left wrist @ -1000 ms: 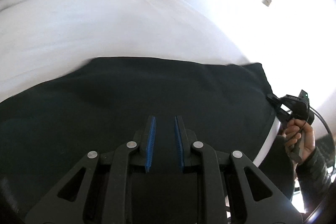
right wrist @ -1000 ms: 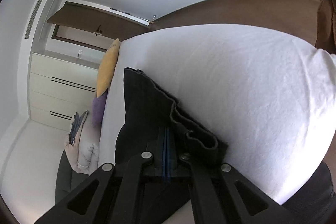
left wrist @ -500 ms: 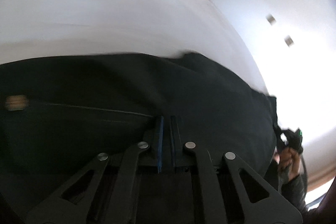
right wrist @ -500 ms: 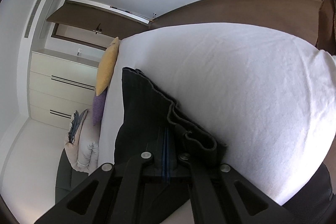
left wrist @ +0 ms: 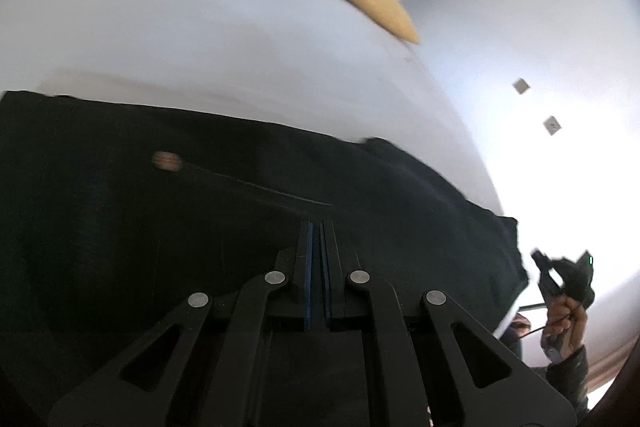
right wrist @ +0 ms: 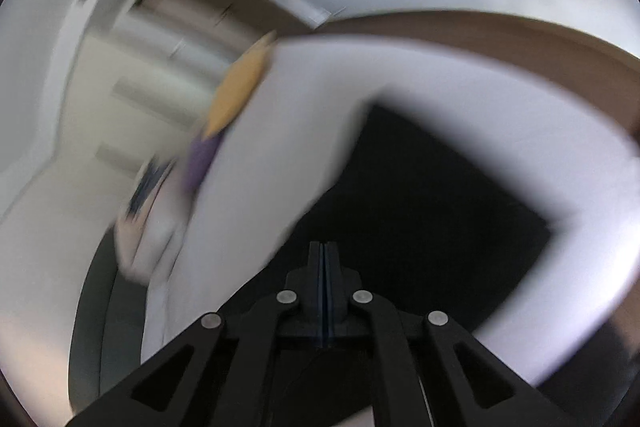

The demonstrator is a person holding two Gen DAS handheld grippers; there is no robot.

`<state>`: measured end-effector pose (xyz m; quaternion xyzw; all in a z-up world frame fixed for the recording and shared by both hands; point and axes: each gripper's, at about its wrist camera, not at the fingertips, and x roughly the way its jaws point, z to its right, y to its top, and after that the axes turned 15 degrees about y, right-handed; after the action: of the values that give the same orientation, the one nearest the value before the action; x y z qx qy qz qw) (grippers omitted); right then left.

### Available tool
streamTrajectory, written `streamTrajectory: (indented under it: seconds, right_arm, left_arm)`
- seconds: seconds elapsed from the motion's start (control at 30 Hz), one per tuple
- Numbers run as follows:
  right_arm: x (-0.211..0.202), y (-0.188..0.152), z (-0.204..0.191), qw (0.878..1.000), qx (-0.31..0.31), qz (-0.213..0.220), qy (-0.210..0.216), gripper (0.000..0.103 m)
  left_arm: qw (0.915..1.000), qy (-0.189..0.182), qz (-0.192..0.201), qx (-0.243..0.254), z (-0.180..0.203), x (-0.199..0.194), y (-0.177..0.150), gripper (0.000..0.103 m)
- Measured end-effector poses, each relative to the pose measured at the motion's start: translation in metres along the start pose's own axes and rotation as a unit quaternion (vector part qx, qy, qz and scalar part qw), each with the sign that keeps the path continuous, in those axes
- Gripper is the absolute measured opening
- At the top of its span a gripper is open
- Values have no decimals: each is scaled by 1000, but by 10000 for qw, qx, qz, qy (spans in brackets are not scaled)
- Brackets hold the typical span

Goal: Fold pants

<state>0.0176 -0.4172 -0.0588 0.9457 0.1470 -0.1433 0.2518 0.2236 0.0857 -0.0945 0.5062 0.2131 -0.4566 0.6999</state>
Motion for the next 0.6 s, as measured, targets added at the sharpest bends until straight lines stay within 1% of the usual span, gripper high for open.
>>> streamTrajectory:
  seconds: [0.03,0.07,0.1,0.13,0.17,0.2,0.23,0.27,0.3,0.33,0.37,0.4,0.43,0.5,0.6]
  right_arm:
    - [32,-14,-21,9984,-173,-479,235,2]
    - [54,-25,-34,9954,-266,-824,411,2]
    - [79,-38,-46,9905,-348,-1193,590,2]
    - [107,-53,-57,9830,-424,-1620,753,2]
    - [139,-71,-65,9730,-453,-2077,894,3]
    - [167,-88,-69,9631,-442,-2465,986,4]
    - [188,-100,-70,9561,-443,-2718,1003,5]
    - [207,-111,-68,9491,-439,-2955,1001,9]
    - [219,-118,-65,9452,-409,-3086,988,10]
    - [232,-124,-56,9429,-314,-3188,907,9]
    - [240,-125,-43,9442,-102,-3159,925,0]
    - [242,-122,-35,9455,71,-3085,1040,0]
    - [237,-111,-24,9496,366,-2850,1252,0]
    - [221,-87,-10,9618,484,-2418,1185,0]
    - [180,-39,28,9789,794,-1596,996,0]
  left_arm:
    - [9999,-99,-52,12,7,5,-1,5]
    - [9999,-101,-112,41,13,11,-2,5]
    - [9998,-17,-211,71,17,21,-4,5]
    - [9992,86,-383,62,17,35,-7,5]
    - [9991,56,-432,6,17,45,-7,5]
    - [9992,-124,-357,-99,10,49,-10,5]
    - [9985,-340,-361,-241,0,52,-10,5]
    - [9979,-429,-378,-311,-2,55,-11,5]
    - [9980,-415,-385,-275,-3,55,-11,5]
    - [9986,-340,-371,-161,0,55,-11,5]
    - [9987,-321,-373,-141,-1,56,-11,5]
    - [9986,-343,-379,-165,-3,57,-10,5]
    - [9983,-387,-380,-190,-5,58,-10,5]
    - [9982,-419,-371,-195,-7,60,-12,5]
    - [9981,-448,-367,-214,0,68,-20,5]
